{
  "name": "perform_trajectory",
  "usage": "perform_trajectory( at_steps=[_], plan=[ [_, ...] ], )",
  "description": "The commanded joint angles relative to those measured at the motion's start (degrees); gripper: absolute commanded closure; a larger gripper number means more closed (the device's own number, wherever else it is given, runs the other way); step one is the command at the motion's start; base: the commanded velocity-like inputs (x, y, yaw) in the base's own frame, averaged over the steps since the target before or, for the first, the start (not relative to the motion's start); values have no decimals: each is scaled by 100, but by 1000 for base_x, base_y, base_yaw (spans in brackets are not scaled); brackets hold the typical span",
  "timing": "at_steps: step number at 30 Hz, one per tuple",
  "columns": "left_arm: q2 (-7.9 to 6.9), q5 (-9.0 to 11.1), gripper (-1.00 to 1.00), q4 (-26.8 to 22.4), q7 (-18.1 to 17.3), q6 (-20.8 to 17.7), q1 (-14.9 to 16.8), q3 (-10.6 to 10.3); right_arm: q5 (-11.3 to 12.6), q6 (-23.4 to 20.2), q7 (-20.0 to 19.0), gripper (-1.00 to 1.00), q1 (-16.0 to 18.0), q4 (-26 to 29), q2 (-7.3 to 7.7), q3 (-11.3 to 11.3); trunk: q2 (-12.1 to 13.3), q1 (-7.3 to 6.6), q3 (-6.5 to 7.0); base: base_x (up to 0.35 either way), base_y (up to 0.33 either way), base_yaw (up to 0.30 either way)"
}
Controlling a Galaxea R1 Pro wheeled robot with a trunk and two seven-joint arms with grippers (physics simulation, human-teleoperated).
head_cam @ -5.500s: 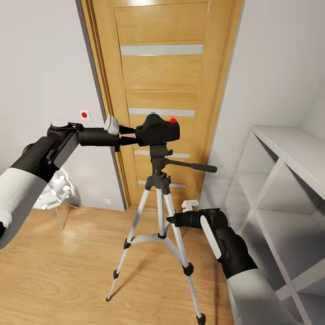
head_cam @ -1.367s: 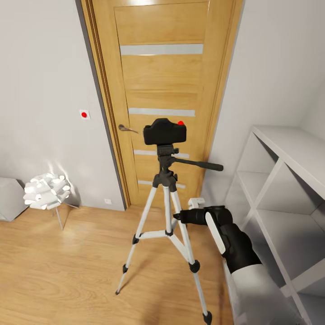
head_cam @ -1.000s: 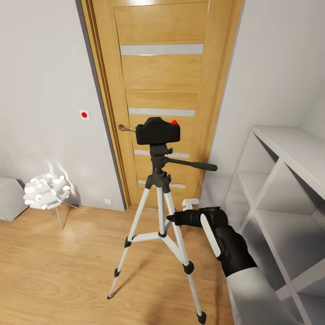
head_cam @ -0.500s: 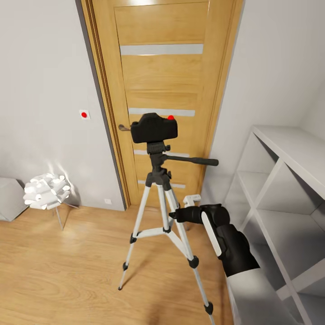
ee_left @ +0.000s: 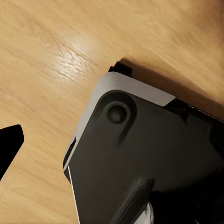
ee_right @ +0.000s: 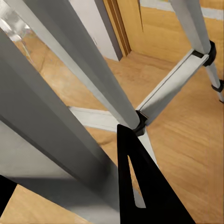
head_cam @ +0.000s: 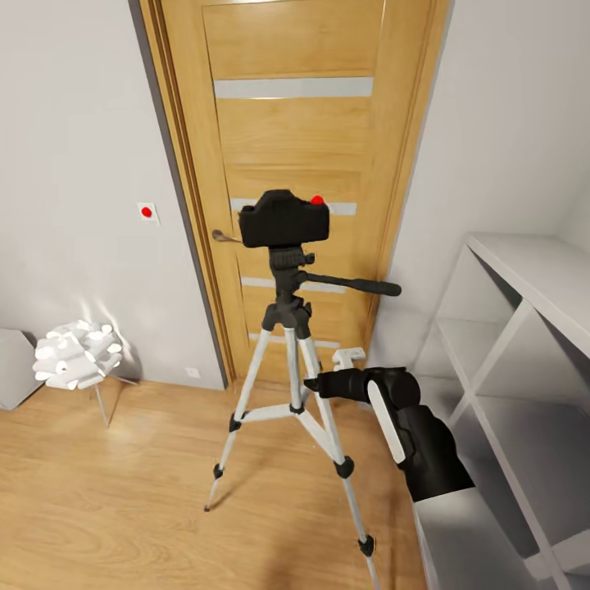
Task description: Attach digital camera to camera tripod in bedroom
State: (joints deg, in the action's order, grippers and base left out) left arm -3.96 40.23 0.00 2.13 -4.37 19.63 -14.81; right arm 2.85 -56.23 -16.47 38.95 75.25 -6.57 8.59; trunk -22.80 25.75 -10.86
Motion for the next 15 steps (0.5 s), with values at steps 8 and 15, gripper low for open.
perform_trajectory(
  at_steps=[8,15],
  plan=[
    [0,47,-100,0,8,-11,5,-49,580,-47,-6,100,5,-17,-3,2,-12,3,-11,55,41,0],
    [0,47,-100,0,7,-11,5,-49,622,-46,-9,100,5,-103,-2,2,-12,3,-11,90,87,0]
  ],
)
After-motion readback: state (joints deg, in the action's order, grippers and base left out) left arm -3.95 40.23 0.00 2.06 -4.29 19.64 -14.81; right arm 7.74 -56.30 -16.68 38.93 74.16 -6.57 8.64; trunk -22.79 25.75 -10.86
